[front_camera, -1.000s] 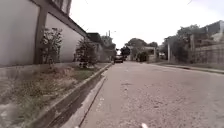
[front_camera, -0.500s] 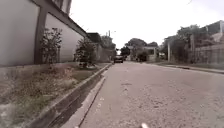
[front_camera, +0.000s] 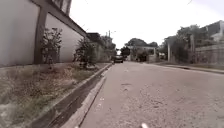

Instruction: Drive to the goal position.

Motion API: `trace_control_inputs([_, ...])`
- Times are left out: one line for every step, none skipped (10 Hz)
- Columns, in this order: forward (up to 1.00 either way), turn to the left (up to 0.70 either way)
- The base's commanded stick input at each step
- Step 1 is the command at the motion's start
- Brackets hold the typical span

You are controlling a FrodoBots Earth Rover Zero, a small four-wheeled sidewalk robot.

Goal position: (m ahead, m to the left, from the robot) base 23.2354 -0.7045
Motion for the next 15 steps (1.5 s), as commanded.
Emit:
trace_control_inputs([0.06,0.00])
trace_control_inputs([0.06,0.00])
trace_control_inputs([0.06,0.00])
trace_control_inputs([0.06,0.00])
trace_control_inputs([0.06,0.00])
trace_control_inputs([0.06,0.00])
trace_control_inputs([0.06,0.00])
trace_control_inputs([0.06,0.00])
trace_control_inputs([0.06,0.00])
trace_control_inputs([0.06,0.00])
trace_control_inputs([0.06,0.00])
trace_control_inputs([0.06,0.00])
trace_control_inputs([0.06,0.00])
trace_control_inputs([0.06,0.00])
trace_control_inputs([0.06,0.00])
